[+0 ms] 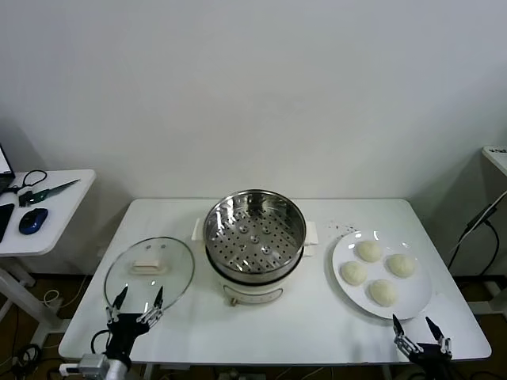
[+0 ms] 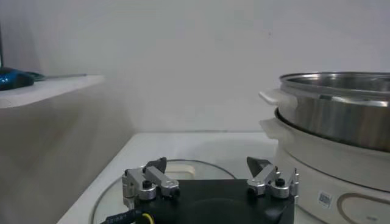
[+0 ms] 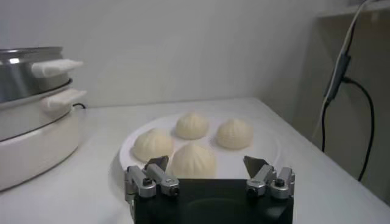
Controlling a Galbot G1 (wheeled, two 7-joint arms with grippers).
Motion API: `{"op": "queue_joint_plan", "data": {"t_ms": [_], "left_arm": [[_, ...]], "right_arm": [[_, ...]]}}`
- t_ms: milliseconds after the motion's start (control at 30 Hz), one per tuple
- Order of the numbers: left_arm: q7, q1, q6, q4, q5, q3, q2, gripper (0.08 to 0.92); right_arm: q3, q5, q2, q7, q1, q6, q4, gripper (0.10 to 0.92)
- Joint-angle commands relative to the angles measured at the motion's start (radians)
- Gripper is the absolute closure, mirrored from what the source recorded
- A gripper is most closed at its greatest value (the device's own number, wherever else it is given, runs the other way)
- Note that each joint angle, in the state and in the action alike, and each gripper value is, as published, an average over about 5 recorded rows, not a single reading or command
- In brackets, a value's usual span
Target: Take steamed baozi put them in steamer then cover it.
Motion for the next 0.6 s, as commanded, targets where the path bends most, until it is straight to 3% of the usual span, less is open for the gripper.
{"op": "queue_joint_plan", "data": {"t_ms": [33, 200, 333, 467, 600], "left_arm": [[0.0, -0.001, -0.007, -0.003, -0.008, 0.004, 0.006, 0.177], [-0.001, 0.005, -0.024, 0.003, -0.01, 0.013, 0.019, 0.177], [0.001, 0.009, -0.033, 0.008, -0.011, 0.015, 0.024, 0.177], [0.01, 0.015, -0.036, 0.007, -0.012, 0.02, 0.024, 0.177], [0.015, 0.017, -0.037, 0.008, -0.008, 0.025, 0.019, 0.177]], "right_arm": [[-0.015, -0.117, -0.225, -0.039, 0.365, -0.261, -0.039, 0.203], [-0.255, -0.21, -0.494, -0.233, 0.71, -0.352, -0.214, 0.203], [-0.643, -0.243, -0.715, -0.549, 1.042, -0.343, -0.327, 0.203], [-1.238, -0.343, -0.795, -0.888, 1.585, -0.166, -0.475, 0.203], [-1.736, -0.428, -0.722, -1.111, 2.065, 0.038, -0.643, 0.203]]}}
